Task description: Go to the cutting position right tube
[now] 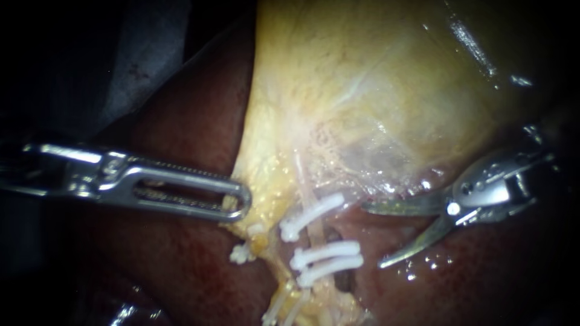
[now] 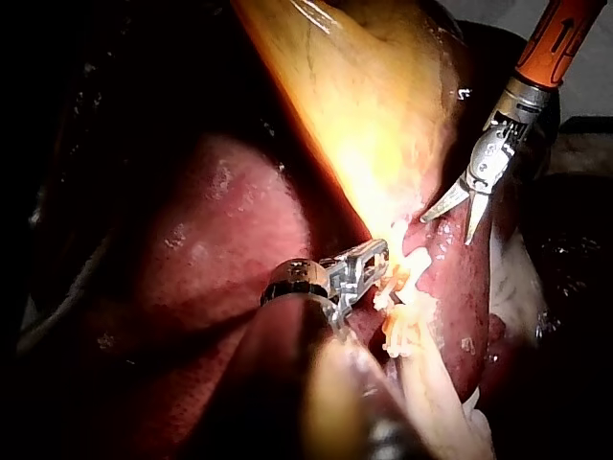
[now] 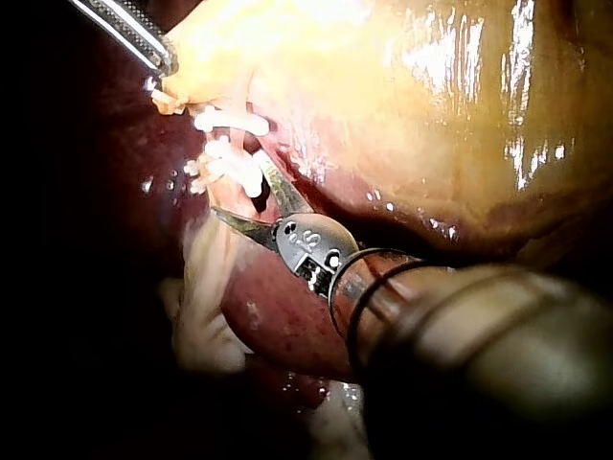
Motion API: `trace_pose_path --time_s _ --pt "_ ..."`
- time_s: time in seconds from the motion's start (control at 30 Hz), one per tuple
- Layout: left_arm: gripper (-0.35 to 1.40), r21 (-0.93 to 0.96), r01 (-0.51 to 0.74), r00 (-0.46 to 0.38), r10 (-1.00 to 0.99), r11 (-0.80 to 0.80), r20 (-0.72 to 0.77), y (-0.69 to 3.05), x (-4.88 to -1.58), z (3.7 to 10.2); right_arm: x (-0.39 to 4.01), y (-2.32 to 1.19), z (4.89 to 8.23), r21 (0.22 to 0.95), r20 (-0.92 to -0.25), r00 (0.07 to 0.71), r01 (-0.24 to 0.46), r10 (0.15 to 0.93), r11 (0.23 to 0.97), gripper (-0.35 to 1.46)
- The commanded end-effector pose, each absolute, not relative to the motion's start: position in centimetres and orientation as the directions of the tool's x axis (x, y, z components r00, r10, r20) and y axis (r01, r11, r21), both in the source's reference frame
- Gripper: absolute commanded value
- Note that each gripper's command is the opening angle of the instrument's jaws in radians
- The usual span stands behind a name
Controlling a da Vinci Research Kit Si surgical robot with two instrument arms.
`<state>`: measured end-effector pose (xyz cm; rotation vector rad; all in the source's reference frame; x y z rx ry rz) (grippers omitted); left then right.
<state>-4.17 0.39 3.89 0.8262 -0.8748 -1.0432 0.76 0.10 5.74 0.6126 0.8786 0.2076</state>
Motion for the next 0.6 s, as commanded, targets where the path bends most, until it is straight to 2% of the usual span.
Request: trace_pose_path --time_s 0.03,0.27,0.6 --pt "-0.35 0.887 0.363 0.251 -0.947 0.285 0.201 0.39 -4.17 3.87 0.78 0.09 5.75 0.585 -0.652 0.635 0.074 0.414 0.808 1.1" --pt "-0.35 0.888 0.362 0.248 -0.948 0.283 0.201 0.37 -4.17 3.82 0.9 0.02 5.82 0.615 -0.627 0.646 0.066 0.436 0.786 1.01" --pt "-0.35 0.889 0.361 0.248 -0.948 0.281 0.199 0.37 -4.15 3.77 1.02 -0.05 6.06 0.625 -0.616 0.655 0.07 0.437 0.777 1.01"
